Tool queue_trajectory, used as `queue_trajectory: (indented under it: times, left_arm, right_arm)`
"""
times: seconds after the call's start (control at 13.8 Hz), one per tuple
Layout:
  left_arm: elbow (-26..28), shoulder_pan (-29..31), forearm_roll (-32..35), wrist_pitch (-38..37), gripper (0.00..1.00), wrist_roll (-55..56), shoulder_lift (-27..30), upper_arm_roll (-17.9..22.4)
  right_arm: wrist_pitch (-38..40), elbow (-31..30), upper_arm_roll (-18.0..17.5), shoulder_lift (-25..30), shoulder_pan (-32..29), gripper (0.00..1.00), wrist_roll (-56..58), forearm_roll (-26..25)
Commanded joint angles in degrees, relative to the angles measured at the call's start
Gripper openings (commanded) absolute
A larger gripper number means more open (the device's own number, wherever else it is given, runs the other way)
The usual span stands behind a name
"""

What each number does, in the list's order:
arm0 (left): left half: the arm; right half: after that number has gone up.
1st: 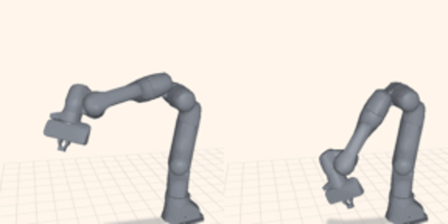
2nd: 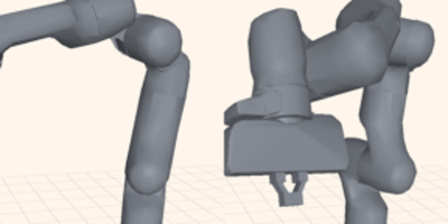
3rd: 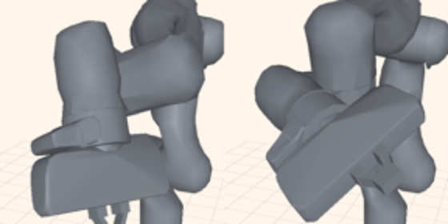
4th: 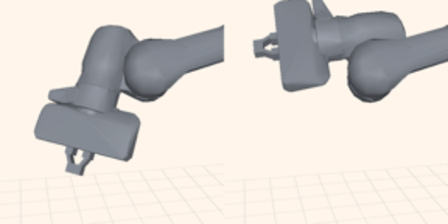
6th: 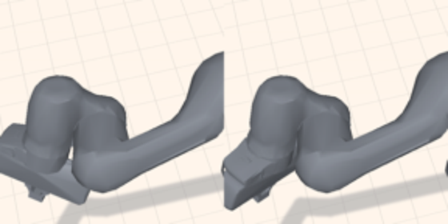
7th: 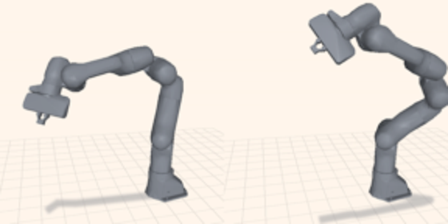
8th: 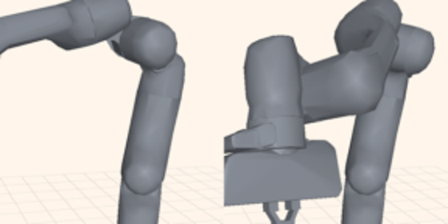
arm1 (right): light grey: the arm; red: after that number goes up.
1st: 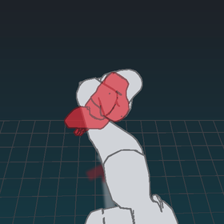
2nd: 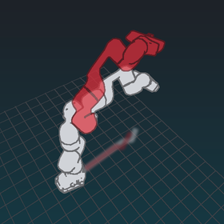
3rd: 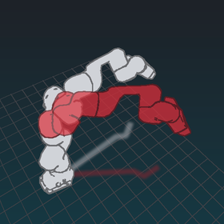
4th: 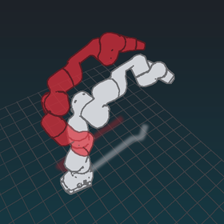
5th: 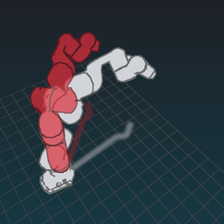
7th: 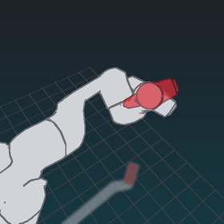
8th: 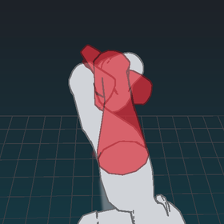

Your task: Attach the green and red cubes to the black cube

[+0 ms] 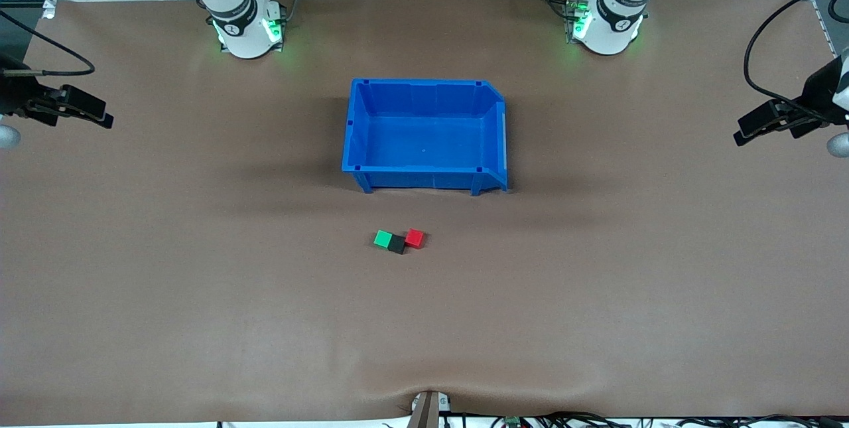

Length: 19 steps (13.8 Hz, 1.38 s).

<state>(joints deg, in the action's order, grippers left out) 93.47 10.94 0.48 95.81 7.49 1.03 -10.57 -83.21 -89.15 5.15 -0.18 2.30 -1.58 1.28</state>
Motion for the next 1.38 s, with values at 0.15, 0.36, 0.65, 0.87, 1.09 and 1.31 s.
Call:
queue_trajectory:
  times: [0.15, 0.36, 0.65, 0.87, 1.09, 1.31]
  left_arm:
    - [-3.20, 0.05, 0.05, -3.17, 1.00, -1.51, -0.51, -0.77]
    - [-3.82, 0.13, 0.05, -3.18, 1.00, -1.42, -0.42, -2.44]
    - [-3.82, 0.49, 0.05, -3.26, 1.00, -3.35, -0.42, -2.00]
    - [-3.82, 1.36, -0.04, -3.26, 1.00, -5.29, -0.59, -1.91]
    - [-3.82, 0.84, -0.12, -3.18, 1.00, -6.78, -0.50, -1.74]
    - [-3.73, -8.44, -0.04, -4.39, 1.00, -6.61, 0.20, 7.80]
  right_arm:
    - [2.09, -0.06, -1.02, 1.93, -1.60, 1.00, -1.06, -1.28]
    - [2.53, 1.16, -1.10, 1.67, -3.79, 1.00, -0.18, -1.28]
    - [3.06, 0.73, -1.11, 1.76, -4.15, 1.00, -0.27, -1.20]
    - [3.32, 0.73, -1.11, 1.76, -4.15, 1.00, -0.27, -1.20]
    - [3.32, 0.82, -1.28, 1.67, -4.06, 1.00, -0.27, -1.20]
    - [3.41, 0.82, -1.28, 1.67, -4.15, 1.00, -0.18, -1.20]
